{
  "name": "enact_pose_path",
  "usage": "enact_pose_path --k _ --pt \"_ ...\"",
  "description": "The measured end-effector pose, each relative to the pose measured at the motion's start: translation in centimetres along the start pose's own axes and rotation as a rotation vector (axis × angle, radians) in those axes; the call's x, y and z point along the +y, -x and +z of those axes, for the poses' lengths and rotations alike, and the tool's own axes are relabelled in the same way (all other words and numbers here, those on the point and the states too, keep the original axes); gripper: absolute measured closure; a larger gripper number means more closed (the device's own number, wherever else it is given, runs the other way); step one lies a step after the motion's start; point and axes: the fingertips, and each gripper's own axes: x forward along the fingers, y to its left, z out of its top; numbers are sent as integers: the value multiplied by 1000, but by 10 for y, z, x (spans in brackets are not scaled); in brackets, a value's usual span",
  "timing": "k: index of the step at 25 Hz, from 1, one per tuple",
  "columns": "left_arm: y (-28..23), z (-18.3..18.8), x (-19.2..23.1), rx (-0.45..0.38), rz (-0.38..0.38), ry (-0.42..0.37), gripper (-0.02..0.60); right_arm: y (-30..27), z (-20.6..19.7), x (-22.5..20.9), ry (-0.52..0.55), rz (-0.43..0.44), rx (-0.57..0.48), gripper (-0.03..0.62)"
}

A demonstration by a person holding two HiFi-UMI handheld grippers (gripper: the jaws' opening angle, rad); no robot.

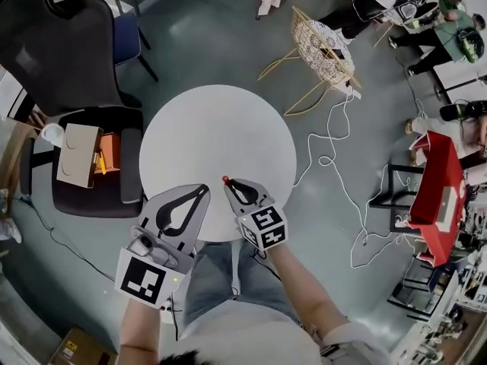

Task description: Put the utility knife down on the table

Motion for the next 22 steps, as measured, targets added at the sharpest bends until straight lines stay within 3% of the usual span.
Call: enact_pose_path --k 11,22 --pt "4 -26 10 32 10 38 572 -33 -64 -5 -5 -23 176 534" --pt "8 -32 14 39 18 46 572 -41 -73 -2 37 -43 223 531"
